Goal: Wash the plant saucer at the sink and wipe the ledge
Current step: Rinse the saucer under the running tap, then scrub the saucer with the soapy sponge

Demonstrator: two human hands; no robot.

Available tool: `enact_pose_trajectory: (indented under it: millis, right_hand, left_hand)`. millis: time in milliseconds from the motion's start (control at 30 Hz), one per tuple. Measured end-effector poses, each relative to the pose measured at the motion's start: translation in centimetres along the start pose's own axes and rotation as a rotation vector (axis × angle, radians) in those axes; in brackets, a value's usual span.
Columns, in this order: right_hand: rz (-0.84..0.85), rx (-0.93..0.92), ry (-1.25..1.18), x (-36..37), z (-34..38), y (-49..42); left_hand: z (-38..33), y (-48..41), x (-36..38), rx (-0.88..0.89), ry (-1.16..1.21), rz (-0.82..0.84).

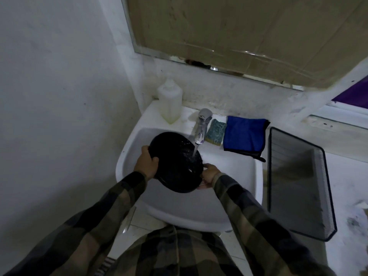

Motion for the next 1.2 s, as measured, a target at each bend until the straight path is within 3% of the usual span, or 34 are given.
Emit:
enact_pose_trajectory:
  millis: [233,400,567,633,733,800,967,1067,1200]
  right_hand:
    - [-0.033,-0.063,0.017,2.5,0.3,-2.0]
    - [-0.019,-0.086,-0.079,2.1,0.8,-2.0]
    - [-0.172,-0.142,0.159,0.4,0.8,-2.6]
    - [-0.345,-0.305,0.253,-1.0,1.9,-1.0]
    - [-0.632,-0.828,0.179,-2.6,5.3,4.2]
    - [-0.669,-1.080,0.257,-2.5,7.7,7.3]
    - [-0.547,-1.238,0.624,-1.2,10.9,7.6]
    - [-0.573,-1.233,0.654,-1.0,10.8,6.9]
    - [-0.617,-1.313,0.871,-0.6,9.3,6.4]
  left_hand:
    - [-0.6,1.9,-1.3,0.083,0.067,-0.026]
    - [0.7,2.6,-1.9,0.021,0.169,-0.049]
    - [2.4,2.2,-1.3,-0.089,0.203,-0.010]
    - [3.1,2.0,-0.6,-0.119,0.195,0.032]
    - [4.1,2.1,0.7,-0.170,0.175,0.083]
    - [4.7,2.1,1.5,-0.210,0.172,0.103]
    - [6.5,1.2,2.6,-0.262,0.133,0.136]
    - [6.6,0.8,3.1,-0.268,0.099,0.145]
    - [6.7,0.3,3.8,-0.262,0.027,0.168]
Point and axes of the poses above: each hand's wrist, its own y-axis away from the middle knuckle, its own x-axis out of the palm, z = x × y, the point moved 4 cm from there along -y, towards the middle knuckle, and after that the axes turned 6 degrees about x, right-handed, at the moved point
